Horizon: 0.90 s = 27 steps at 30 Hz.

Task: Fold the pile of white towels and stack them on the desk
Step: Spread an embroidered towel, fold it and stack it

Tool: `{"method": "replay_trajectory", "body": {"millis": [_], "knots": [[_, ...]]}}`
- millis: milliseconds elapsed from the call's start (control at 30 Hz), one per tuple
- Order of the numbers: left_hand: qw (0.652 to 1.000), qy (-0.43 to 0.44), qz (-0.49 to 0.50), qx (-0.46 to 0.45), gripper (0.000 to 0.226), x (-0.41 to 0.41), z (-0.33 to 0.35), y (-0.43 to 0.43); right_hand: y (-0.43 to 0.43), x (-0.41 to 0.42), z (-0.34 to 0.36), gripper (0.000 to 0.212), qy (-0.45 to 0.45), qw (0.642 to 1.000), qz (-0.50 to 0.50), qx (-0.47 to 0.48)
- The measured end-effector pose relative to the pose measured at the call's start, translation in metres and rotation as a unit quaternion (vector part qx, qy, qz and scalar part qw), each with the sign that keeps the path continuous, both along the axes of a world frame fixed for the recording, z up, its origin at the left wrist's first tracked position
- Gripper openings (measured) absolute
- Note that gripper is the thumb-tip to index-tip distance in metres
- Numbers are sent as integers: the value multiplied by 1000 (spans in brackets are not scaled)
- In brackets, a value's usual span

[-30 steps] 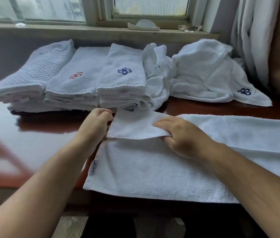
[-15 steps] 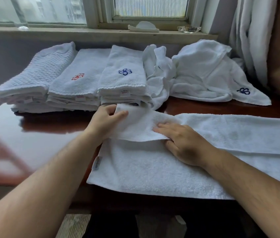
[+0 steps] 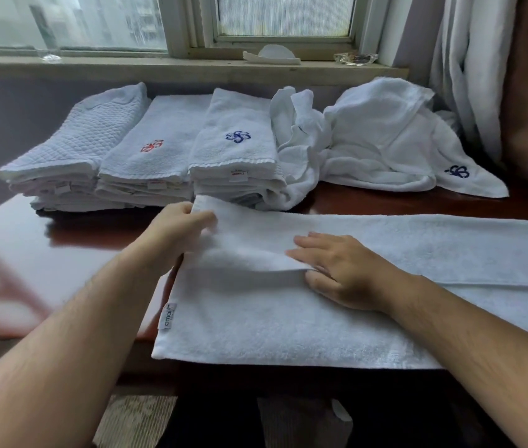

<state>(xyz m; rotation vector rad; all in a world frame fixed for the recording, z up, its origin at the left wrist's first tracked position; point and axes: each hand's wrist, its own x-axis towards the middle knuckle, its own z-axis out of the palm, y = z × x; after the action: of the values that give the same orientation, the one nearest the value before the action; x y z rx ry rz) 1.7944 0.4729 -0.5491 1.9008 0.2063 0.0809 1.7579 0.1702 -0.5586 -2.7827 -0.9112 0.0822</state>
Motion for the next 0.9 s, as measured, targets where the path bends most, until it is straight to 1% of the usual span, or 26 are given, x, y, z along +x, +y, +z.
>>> {"method": "replay_trajectory", "body": {"millis": [33,100,133,167,200,233,267,300,367,433,500,567,600,667,733,800,900], "knots": [[999,25,-21,20,43,-1,-1,0,0,0,1,64,12,1000,0,10],[997,47,-46,42,64,0,0,0,3,1,5,64,33,995,-26,95],[997,47,-52,41,64,3,0,-1,4,2,6,59,32,990,-44,131],[997,40,-55,45,55,5,0,-3,6,4,6,50,18,988,-61,144],[996,25,-49,64,40,6,-1,-4,9,6,5,44,-3,988,-75,132],[995,5,-34,97,24,8,-3,-5,12,7,4,42,-15,990,-86,107],[990,-13,-15,138,13,9,-6,-4,16,8,2,44,-11,993,-93,78],[984,-22,1,175,10,10,-8,-4,19,8,0,48,6,994,-94,50],[972,-22,17,235,18,9,-12,-1,24,8,-4,56,37,995,-90,-10],[958,-42,39,282,25,9,-12,0,26,8,-8,61,38,994,-91,-45],[950,-88,68,293,27,6,-9,-1,29,7,-6,61,36,994,-94,-35],[950,-125,78,275,26,3,-3,-3,32,7,-2,59,30,995,-94,-2],[950,-134,80,269,26,4,0,-4,33,7,0,58,25,995,-92,16],[940,-146,87,297,28,5,6,-6,37,7,4,57,16,996,-80,32],[924,-135,92,344,28,10,9,-6,42,7,6,57,19,997,-69,26],[917,-89,87,379,33,14,7,-4,45,7,3,59,27,997,-69,3],[917,-22,67,393,36,14,-4,2,46,7,-5,61,31,997,-66,-40]]}}
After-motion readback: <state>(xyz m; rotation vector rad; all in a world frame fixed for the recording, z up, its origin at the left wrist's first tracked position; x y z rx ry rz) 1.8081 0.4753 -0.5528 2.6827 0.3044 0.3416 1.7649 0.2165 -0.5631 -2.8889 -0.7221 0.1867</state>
